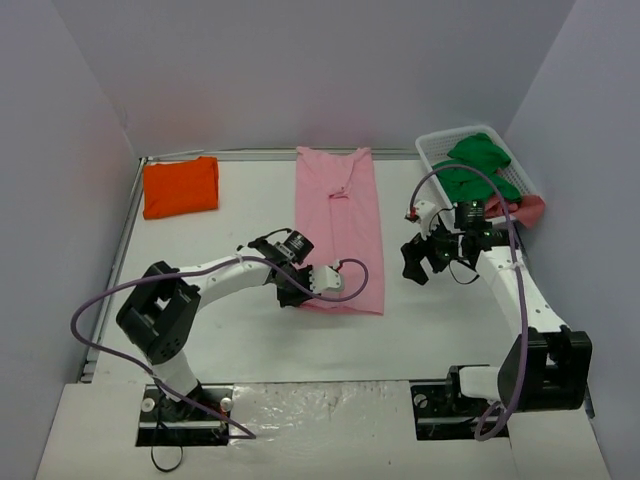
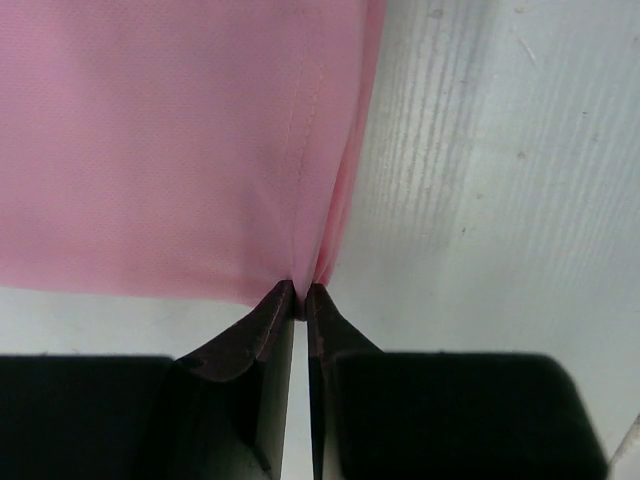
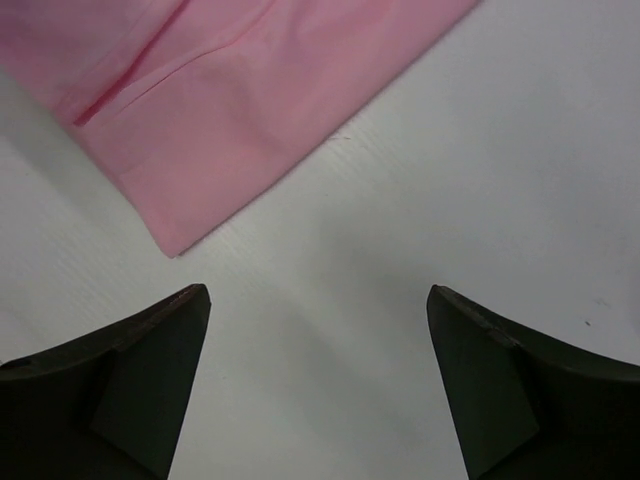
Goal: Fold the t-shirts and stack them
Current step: Grab the bottom of the folded rectangular tshirt with both arms
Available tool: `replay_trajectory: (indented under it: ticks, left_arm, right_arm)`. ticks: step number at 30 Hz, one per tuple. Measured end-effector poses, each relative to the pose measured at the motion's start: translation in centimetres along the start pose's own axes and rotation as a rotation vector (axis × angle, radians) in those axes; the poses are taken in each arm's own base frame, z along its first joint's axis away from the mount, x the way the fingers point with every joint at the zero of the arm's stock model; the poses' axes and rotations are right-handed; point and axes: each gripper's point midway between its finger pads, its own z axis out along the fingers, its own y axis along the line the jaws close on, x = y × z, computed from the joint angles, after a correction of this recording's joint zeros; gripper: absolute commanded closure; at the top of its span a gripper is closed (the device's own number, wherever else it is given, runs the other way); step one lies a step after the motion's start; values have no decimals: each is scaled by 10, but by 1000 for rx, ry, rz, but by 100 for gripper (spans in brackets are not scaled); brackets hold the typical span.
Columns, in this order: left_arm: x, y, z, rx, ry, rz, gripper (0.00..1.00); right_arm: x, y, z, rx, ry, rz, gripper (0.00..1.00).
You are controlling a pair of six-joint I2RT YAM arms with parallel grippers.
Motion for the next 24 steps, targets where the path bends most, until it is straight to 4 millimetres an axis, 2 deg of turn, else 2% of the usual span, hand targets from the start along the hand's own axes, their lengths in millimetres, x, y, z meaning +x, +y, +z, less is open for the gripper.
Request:
replay_trajectory:
  ticks: [4,10,13,14,17,24]
  left_arm:
    - [5,-7,3,65,7,-26,92]
    - [12,-8,6,114,15,-69,92]
    - [13,-9,7,132,16,-81,93]
    - [13,-9,7,136,17,-85,93]
    - [14,-10,8,149,19,-94,93]
    - [14,-11,11,176,24,-111,94]
  right_arm:
    - [1,32,2,-78,-1,-127,12]
    - [0,41,-5,-92,-30,-339,14]
    - [11,46,2,-127,-5,-406,23]
    - [16,48,5,-144,7,-422,28]
    - [25,59,15,-207,42,-466,35]
    - [31,94,37,-343,93,-586,43]
